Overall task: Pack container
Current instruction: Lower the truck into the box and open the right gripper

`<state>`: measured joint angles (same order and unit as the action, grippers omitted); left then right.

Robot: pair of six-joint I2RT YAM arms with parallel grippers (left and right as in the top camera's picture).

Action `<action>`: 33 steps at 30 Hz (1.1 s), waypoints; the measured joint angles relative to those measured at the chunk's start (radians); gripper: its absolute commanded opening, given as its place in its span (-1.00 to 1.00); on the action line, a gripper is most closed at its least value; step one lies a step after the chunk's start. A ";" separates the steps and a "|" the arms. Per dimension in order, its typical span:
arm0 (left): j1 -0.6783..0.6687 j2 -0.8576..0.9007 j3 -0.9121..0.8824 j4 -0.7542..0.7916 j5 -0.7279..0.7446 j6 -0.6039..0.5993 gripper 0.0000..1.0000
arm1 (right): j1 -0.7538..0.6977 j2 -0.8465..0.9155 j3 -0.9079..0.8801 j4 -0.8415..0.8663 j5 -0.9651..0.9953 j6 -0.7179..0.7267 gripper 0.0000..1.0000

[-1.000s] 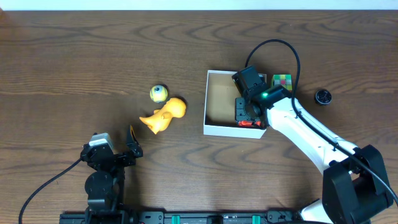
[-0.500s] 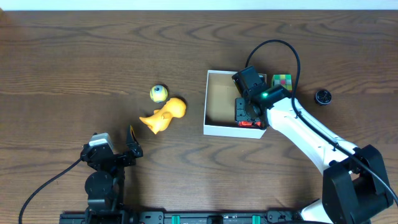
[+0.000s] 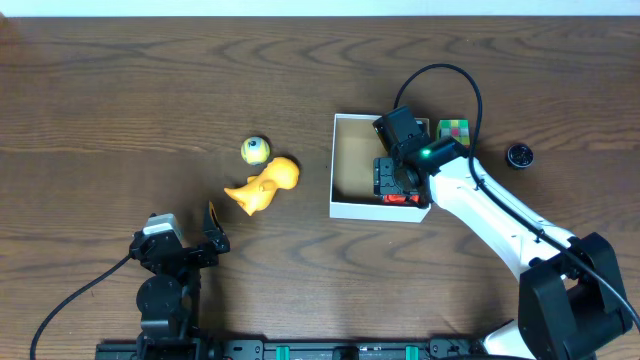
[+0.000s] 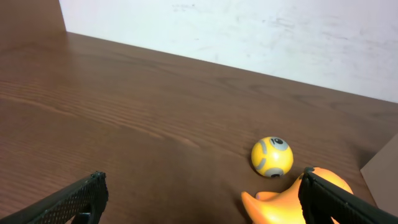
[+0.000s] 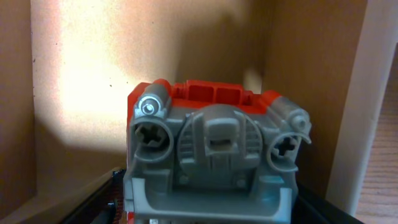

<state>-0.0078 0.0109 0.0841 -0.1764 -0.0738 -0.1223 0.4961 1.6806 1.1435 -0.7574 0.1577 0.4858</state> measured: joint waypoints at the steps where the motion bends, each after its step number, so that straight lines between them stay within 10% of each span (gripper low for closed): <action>1: 0.000 0.000 0.000 0.000 0.000 0.000 0.96 | 0.000 0.000 0.000 0.001 0.000 0.000 0.56; 33: 0.000 0.000 0.000 0.000 0.000 0.000 0.97 | 0.000 0.000 0.000 0.016 0.000 -0.061 0.09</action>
<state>-0.0078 0.0109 0.0841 -0.1764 -0.0738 -0.1223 0.4961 1.6806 1.1435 -0.7418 0.1581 0.4244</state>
